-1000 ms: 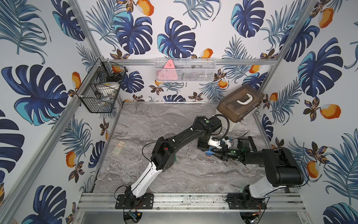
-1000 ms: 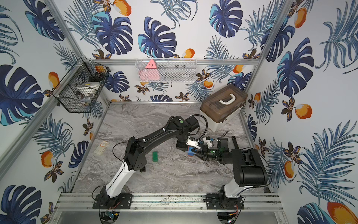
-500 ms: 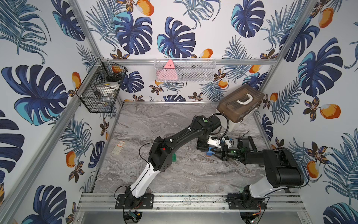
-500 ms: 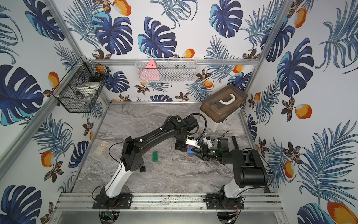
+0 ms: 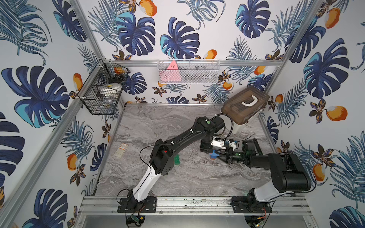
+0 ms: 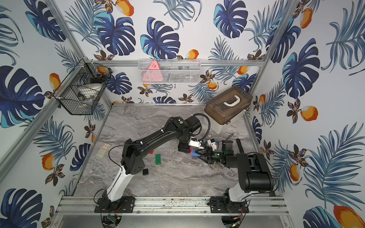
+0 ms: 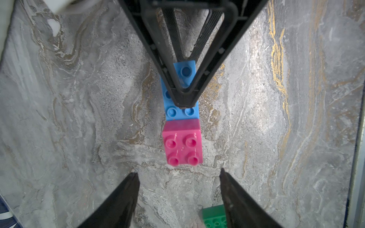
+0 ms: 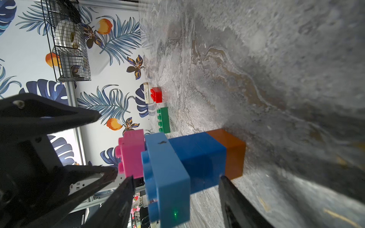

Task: Assemble a spoon with lego
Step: Assemble the lego brick with the lego brick.

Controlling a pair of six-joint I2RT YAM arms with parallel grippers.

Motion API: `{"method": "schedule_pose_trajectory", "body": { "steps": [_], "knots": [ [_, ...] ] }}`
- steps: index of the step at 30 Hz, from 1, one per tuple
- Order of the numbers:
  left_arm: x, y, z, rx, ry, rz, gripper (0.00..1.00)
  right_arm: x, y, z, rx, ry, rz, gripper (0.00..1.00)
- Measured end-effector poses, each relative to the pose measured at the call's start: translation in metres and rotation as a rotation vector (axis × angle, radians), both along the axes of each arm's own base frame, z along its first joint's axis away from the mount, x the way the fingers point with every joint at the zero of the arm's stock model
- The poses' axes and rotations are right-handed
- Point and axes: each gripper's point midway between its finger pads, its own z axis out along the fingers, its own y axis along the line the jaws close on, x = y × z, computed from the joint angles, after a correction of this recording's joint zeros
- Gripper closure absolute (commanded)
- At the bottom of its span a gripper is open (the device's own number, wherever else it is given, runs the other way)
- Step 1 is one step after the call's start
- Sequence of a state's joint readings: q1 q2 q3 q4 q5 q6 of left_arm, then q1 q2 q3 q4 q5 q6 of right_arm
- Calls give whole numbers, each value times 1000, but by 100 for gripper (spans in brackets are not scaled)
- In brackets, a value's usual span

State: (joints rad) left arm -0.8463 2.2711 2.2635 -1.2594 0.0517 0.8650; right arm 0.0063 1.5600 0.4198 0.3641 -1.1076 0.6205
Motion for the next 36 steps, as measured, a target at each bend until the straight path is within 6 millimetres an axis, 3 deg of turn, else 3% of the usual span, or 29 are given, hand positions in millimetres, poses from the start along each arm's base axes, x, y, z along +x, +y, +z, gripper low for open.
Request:
{"method": "schedule_pose_trajectory", "body": {
  "steps": [8,26,36],
  "knots": [
    [14,-11,8,-63,-59,8,29,0,0,0,0,-2,0,29],
    [23,-21,-13,-65,-61,8,30,0,0,-2,-3,6,-2,29],
    [23,-22,-13,-65,-61,8,29,0,0,-3,-3,10,0,32]
  ]
}}
